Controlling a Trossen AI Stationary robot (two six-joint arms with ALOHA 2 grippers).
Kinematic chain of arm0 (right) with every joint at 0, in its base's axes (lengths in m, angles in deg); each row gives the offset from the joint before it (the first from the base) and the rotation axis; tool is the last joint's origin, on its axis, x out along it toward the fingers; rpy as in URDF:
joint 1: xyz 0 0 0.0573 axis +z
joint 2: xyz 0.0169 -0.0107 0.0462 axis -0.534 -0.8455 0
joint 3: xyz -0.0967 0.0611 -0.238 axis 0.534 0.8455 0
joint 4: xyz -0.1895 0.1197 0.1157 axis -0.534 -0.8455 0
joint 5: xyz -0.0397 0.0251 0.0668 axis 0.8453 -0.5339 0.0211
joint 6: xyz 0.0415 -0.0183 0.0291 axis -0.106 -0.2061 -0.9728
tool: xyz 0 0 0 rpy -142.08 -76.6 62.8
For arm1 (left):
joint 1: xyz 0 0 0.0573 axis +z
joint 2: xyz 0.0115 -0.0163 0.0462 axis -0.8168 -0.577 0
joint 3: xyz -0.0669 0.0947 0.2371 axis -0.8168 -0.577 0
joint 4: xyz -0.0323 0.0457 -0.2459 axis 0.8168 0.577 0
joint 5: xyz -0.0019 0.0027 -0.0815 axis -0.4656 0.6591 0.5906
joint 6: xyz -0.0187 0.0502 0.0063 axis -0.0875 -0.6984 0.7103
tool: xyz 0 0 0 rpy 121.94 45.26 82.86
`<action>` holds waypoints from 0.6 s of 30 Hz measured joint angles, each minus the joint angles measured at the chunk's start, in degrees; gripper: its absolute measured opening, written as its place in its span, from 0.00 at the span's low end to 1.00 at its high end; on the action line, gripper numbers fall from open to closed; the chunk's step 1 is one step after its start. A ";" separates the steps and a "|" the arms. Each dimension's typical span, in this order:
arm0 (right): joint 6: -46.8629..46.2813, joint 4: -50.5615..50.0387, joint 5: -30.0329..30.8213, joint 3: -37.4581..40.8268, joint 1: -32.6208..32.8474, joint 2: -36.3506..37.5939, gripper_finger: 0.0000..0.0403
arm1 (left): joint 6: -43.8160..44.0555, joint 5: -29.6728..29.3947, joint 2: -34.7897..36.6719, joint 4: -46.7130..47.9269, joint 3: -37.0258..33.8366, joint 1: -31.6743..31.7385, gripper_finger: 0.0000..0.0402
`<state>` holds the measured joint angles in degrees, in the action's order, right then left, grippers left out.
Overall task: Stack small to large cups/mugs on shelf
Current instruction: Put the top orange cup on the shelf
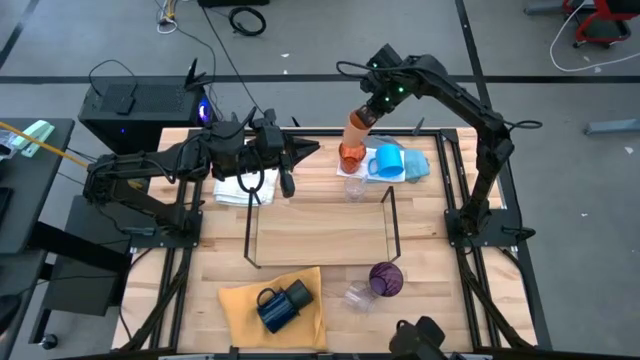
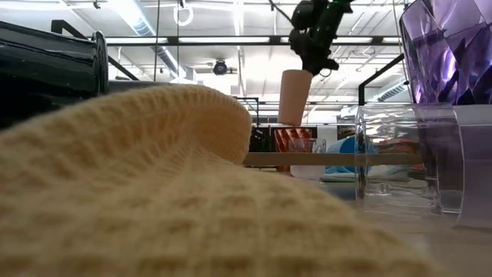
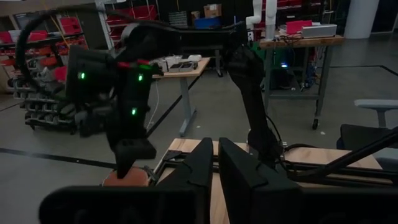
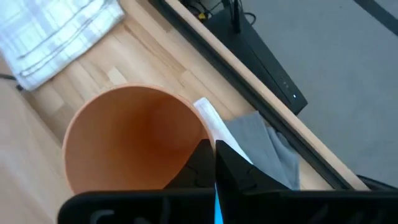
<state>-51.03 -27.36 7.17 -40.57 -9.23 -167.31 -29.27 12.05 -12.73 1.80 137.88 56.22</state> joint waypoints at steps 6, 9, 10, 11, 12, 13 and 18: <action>2.55 -10.50 -0.20 -9.27 5.03 0.13 0.00 | -0.08 0.00 0.00 0.00 0.00 0.36 0.10; 2.94 -13.58 -0.29 -11.08 10.78 0.95 0.00 | -0.26 -0.02 0.00 0.00 0.00 0.37 0.09; 3.10 -14.18 -0.24 -11.07 12.77 1.22 0.00 | -0.73 -0.02 0.00 0.00 0.00 0.37 0.08; 3.06 -14.54 -0.15 -11.01 14.82 1.33 0.00 | -1.08 -0.02 0.00 0.00 0.00 0.37 0.08; 2.94 -14.55 0.07 -10.92 16.49 1.32 0.00 | -1.30 0.00 0.01 -0.01 0.00 0.37 0.08; 2.87 -14.49 0.25 -10.85 17.91 1.18 0.00 | -1.32 0.00 0.01 0.00 0.00 0.37 0.07; 2.85 -13.35 3.60 -9.62 22.55 0.94 0.00 | -1.46 -0.02 0.02 -0.02 -0.02 0.37 0.09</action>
<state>-48.18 -40.71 10.77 -50.19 13.32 -166.38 -30.73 12.03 -12.71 1.78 137.86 56.59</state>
